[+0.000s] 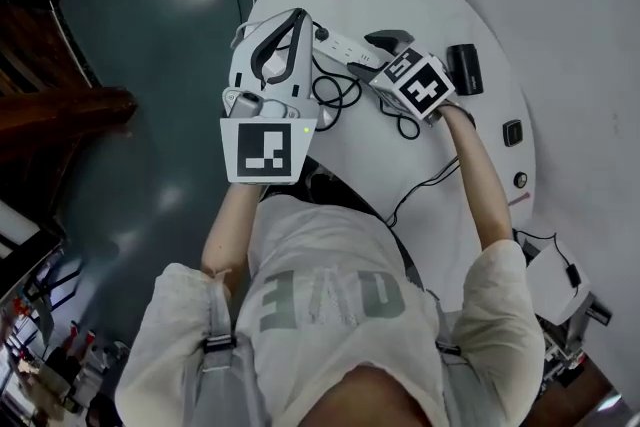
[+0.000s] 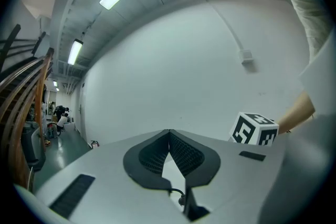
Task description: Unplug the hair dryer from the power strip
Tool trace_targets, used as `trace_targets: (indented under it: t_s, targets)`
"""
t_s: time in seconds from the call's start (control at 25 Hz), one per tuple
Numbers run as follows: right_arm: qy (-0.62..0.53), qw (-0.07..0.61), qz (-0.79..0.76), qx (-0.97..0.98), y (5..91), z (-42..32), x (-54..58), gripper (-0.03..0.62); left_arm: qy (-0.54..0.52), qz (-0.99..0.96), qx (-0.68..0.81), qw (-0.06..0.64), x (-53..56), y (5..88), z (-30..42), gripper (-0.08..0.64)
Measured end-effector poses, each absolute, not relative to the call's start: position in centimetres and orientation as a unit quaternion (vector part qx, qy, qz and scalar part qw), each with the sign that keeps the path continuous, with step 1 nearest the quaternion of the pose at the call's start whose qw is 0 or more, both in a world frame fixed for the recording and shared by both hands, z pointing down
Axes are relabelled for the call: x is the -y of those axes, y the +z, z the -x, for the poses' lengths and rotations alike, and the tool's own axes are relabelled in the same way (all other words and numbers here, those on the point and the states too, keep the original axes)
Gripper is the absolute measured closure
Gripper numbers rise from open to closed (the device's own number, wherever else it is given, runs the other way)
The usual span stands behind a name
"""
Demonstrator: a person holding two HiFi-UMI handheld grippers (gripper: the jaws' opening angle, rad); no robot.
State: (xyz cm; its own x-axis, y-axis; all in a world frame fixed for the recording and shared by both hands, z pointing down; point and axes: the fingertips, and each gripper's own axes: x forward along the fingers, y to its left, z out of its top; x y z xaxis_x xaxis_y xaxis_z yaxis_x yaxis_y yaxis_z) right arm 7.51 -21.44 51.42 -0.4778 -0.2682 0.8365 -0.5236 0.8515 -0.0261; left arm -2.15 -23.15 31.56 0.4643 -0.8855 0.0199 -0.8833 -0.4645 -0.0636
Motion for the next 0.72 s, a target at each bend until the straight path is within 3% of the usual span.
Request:
trace_targets:
  t_s: [0.72]
  targets:
    - [0.167,0.564,-0.191,0.786,58.7,-6.6,22.2,0.342,-0.042,0.842,-0.538,-0.013,24.6,36.3,4.1,0.548]
